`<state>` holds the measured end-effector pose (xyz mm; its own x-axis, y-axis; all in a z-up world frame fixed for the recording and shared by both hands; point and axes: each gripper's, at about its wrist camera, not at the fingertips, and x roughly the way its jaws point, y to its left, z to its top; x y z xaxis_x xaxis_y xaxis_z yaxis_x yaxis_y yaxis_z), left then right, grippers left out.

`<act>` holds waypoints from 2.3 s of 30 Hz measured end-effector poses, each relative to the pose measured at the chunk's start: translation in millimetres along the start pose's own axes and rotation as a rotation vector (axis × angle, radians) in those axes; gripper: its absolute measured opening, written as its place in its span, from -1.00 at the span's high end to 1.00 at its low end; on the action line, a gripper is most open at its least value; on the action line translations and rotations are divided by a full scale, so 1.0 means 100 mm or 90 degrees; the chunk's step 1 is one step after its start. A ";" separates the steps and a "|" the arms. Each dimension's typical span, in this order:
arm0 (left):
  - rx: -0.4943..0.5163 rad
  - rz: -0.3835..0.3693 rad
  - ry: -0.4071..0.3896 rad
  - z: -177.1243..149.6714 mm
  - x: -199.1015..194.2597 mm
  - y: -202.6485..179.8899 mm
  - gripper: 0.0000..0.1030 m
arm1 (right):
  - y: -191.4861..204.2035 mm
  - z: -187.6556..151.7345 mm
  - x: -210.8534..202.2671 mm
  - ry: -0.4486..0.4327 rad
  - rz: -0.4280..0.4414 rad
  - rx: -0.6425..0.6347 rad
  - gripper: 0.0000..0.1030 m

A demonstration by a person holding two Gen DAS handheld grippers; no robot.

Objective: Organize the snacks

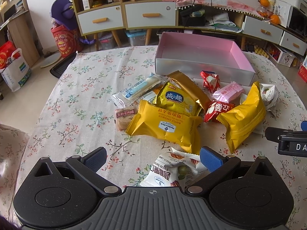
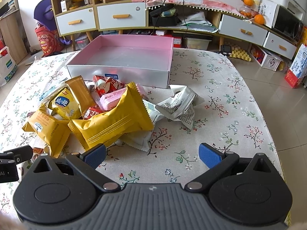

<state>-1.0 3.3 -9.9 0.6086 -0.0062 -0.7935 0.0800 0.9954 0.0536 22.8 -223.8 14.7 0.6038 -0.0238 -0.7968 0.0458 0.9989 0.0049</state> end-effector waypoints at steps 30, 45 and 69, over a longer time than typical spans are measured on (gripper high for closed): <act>-0.147 -0.217 0.076 0.33 0.56 0.36 -0.90 | -0.15 0.21 0.50 0.113 0.222 0.241 -0.68; -0.321 -0.193 0.124 0.35 0.81 0.46 -0.28 | -0.11 0.29 0.62 0.115 0.189 0.289 -0.50; -0.300 -0.208 0.095 0.37 0.62 0.54 1.00 | -0.12 0.25 0.38 0.097 0.212 0.289 0.26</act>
<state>70.6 53.5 -33.4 0.4909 -0.3399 -0.8022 -0.1357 0.8797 -0.4558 64.7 -237.2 -0.3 0.5242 0.3289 -0.7855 0.2298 0.8336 0.5024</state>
